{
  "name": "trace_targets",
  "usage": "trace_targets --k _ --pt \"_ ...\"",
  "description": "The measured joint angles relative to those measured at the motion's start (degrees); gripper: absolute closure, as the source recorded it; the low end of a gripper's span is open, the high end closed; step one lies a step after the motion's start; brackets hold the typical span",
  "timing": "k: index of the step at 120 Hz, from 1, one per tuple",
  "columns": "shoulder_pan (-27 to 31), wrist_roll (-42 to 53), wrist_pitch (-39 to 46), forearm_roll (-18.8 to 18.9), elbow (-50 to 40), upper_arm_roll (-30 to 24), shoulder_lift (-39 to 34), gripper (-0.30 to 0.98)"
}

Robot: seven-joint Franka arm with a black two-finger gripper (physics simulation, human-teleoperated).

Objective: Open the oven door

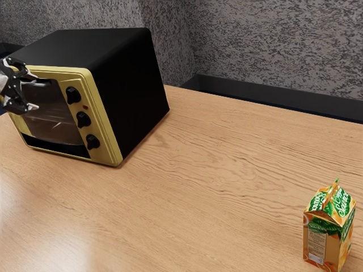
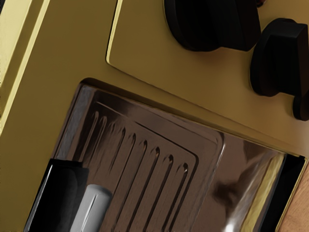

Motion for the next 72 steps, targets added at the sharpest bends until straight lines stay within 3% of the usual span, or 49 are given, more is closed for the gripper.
trace_targets --k 18,26,35,48,59,62,65,69,72 --pt "-1.3 -0.4 0.6 0.8 -0.8 1.5 -0.1 0.0" --pt "1.0 -0.5 0.8 1.1 -1.7 -0.7 -0.4 -0.03" --pt "-5.9 -0.6 0.9 1.3 -2.1 6.1 -0.6 -0.03" --pt "-9.2 -0.7 1.1 1.5 -2.2 9.3 -0.4 -0.05" --pt "0.5 -0.9 1.2 1.8 -2.6 -0.6 -0.2 -0.13" --pt "-1.0 -0.9 1.2 1.7 -3.1 0.9 -0.2 -0.19" --pt "0.5 -1.0 1.1 1.8 -3.6 -0.4 -0.4 -0.16" --pt "-4.3 -1.1 1.1 1.9 -4.3 4.5 -0.8 -0.17" --pt "-4.9 -1.1 1.0 1.9 -4.9 5.3 -1.5 -0.18"
